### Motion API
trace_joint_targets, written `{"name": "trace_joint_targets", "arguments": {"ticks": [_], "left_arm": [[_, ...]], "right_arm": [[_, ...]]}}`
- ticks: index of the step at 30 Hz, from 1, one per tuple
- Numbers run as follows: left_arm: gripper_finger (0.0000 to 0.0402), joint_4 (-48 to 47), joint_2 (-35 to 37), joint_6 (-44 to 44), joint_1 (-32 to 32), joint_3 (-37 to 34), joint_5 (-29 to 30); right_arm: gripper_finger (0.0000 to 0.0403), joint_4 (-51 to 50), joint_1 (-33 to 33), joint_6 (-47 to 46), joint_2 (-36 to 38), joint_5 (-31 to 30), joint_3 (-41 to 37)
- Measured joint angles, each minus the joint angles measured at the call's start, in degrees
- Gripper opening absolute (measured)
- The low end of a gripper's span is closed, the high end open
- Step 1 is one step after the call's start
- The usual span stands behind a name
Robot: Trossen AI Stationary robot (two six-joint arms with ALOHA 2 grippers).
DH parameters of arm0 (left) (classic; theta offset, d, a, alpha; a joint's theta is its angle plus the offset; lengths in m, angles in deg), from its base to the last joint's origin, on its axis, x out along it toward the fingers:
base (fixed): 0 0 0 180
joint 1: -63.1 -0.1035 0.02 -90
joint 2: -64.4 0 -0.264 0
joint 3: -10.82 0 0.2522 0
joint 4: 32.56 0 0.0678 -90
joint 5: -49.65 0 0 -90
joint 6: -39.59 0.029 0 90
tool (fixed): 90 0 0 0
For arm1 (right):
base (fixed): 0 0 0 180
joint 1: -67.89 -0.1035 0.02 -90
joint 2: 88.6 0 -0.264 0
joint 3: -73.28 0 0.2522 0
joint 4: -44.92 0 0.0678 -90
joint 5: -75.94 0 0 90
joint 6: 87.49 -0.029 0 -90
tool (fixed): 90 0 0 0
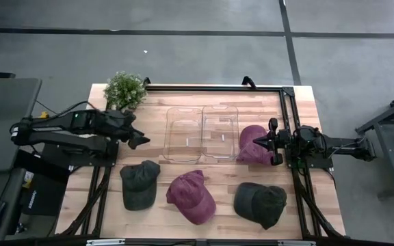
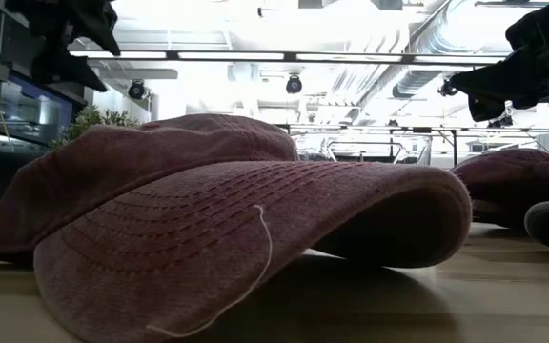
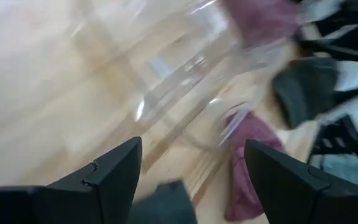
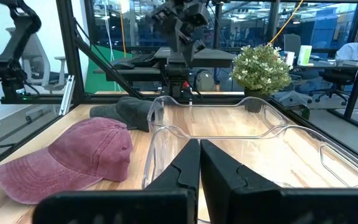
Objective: Pick & Place hat
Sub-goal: Put the left black cap into the left transparent bin
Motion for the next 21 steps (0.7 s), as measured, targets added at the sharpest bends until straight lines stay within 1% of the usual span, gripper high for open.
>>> {"name": "trace_joint_targets", "arguments": {"ticks": [6,10,14,21], "left_arm": [[0.0275,-13.64,-11.02,-14.59,0.0,10.84,-1.07],[0.0275,-19.81,-16.24,-23.2,0.0,15.06,-2.21],[0.0275,-23.69,-19.44,-31.4,1.3,15.87,-3.92],[0.0275,-24.85,-22.6,-44.46,9.28,15.65,-3.4]], "right_arm": [[0.0007,0.0,0.0,0.01,0.0,0.0,0.02],[0.0005,0.0,0.02,-0.01,0.0,0.0,0.0],[0.0007,0.0,0.0,0.02,0.0,-0.01,0.0],[0.0008,0.0,0.0,0.02,0.0,-0.01,0.0]]}}
